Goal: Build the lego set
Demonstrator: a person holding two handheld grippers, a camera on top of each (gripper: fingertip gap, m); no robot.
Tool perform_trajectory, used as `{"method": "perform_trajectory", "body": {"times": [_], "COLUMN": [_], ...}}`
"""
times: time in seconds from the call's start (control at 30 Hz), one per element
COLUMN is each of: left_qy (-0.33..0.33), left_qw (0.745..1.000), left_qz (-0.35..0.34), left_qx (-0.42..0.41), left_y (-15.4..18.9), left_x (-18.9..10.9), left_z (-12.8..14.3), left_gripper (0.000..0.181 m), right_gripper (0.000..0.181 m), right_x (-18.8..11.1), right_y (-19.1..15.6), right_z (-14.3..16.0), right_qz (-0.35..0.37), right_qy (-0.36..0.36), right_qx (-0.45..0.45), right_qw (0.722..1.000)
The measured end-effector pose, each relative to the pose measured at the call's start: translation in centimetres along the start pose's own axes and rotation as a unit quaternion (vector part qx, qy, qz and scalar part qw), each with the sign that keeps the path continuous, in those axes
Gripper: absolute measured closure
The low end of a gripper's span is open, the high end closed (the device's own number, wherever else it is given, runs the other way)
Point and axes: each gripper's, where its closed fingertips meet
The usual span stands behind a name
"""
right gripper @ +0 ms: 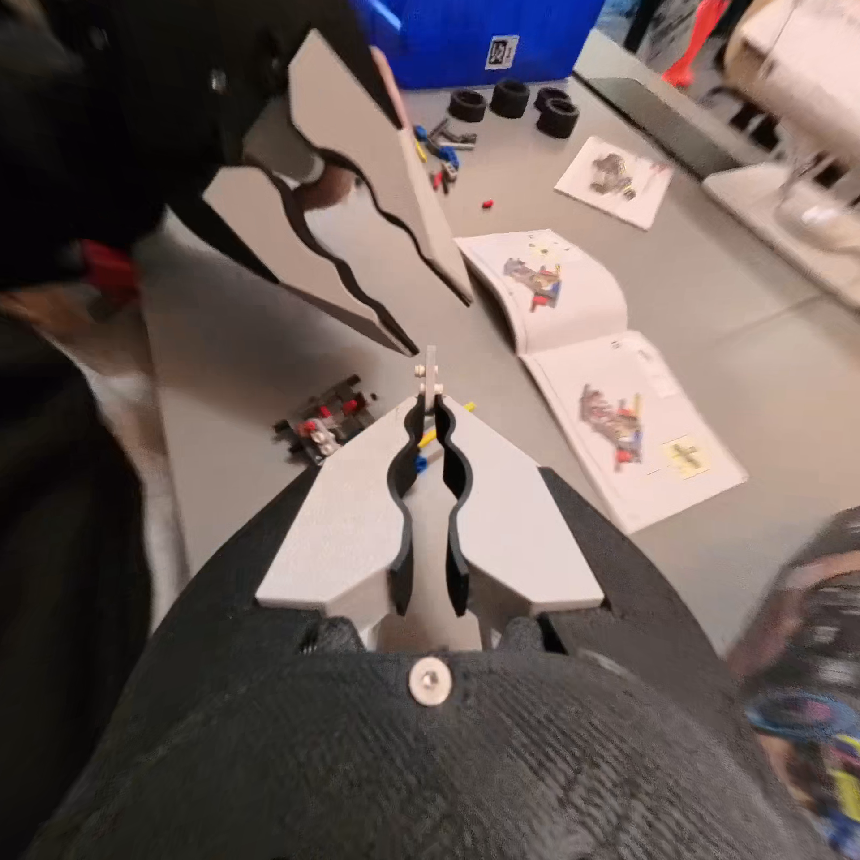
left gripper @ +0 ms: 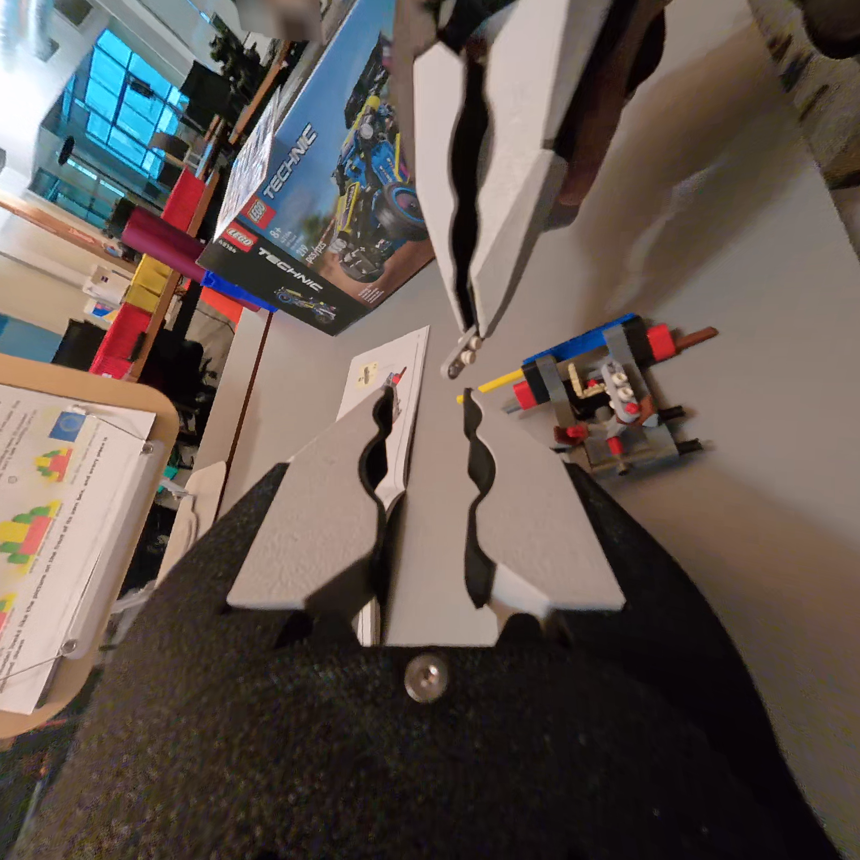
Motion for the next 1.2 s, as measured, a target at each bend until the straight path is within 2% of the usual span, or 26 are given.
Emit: {"method": "perform_trajectory", "body": {"times": [0.03, 0.13, 0.27, 0.5, 0.7, 0.73, 0.83, 0.93, 1.0, 1.07, 1.13, 1.2], "left_qy": [0.002, 0.012, 0.027, 0.023, 0.013, 0.002, -0.042, -0.056, -0.061, -0.057, -0.060, -0.064], "left_qw": [1.000, 0.998, 0.991, 0.976, 0.981, 0.983, 0.993, 0.997, 0.989, 0.979, 0.968, 0.954], "left_qz": [0.004, 0.000, -0.023, -0.035, -0.019, -0.016, 0.010, 0.059, 0.091, 0.112, 0.126, 0.145], "left_qx": [0.011, 0.061, 0.131, 0.215, 0.194, 0.182, 0.112, -0.014, -0.100, -0.159, -0.207, -0.255], "left_y": [0.2, 0.6, 0.7, 1.2, 1.5, 1.4, 1.1, 1.5, 2.0, 2.1, 2.1, 2.3], "left_x": [-0.2, -0.7, -1.0, -1.0, -0.8, -0.8, -0.5, -0.1, 0.1, 0.1, 0.1, 0.0], "left_z": [0.0, -0.4, -1.3, -2.0, -1.6, -1.3, 0.3, 0.8, 1.0, 1.0, 1.1, 1.3], "left_gripper": [0.152, 0.151, 0.152, 0.170, 0.175, 0.175, 0.175, 0.175, 0.175, 0.175, 0.175, 0.175], "right_gripper": [0.180, 0.180, 0.179, 0.179, 0.179, 0.175, 0.155, 0.150, 0.153, 0.154, 0.151, 0.151], "right_x": [0.1, -0.3, -0.9, -1.0, -0.7, -0.7, -0.2, 0.2, 0.3, 0.7, 1.0, 1.0], "right_y": [-0.4, -0.9, -1.5, -2.6, -2.3, -2.1, -1.4, -0.2, 0.2, 0.2, 0.2, -0.1], "right_z": [0.0, -0.5, -1.5, -1.8, -1.4, -1.3, -0.3, 0.2, -0.2, 0.4, 0.7, -0.1], "right_qz": [-0.028, -0.101, -0.195, -0.244, -0.230, -0.220, -0.155, -0.035, 0.039, 0.079, 0.100, 0.119], "right_qy": [0.007, 0.044, 0.091, 0.105, 0.100, 0.099, 0.070, 0.038, 0.029, -0.006, -0.018, 0.002], "right_qx": [0.045, 0.178, 0.306, 0.335, 0.327, 0.319, 0.234, 0.037, -0.118, -0.232, -0.301, -0.347], "right_qw": [0.999, 0.978, 0.927, 0.904, 0.911, 0.916, 0.957, 0.998, 0.992, 0.970, 0.948, 0.930]}}
Point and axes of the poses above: each gripper's, where its closed fingertips meet, x out along the fingers, z out of its underside, y = z × x across the jaws
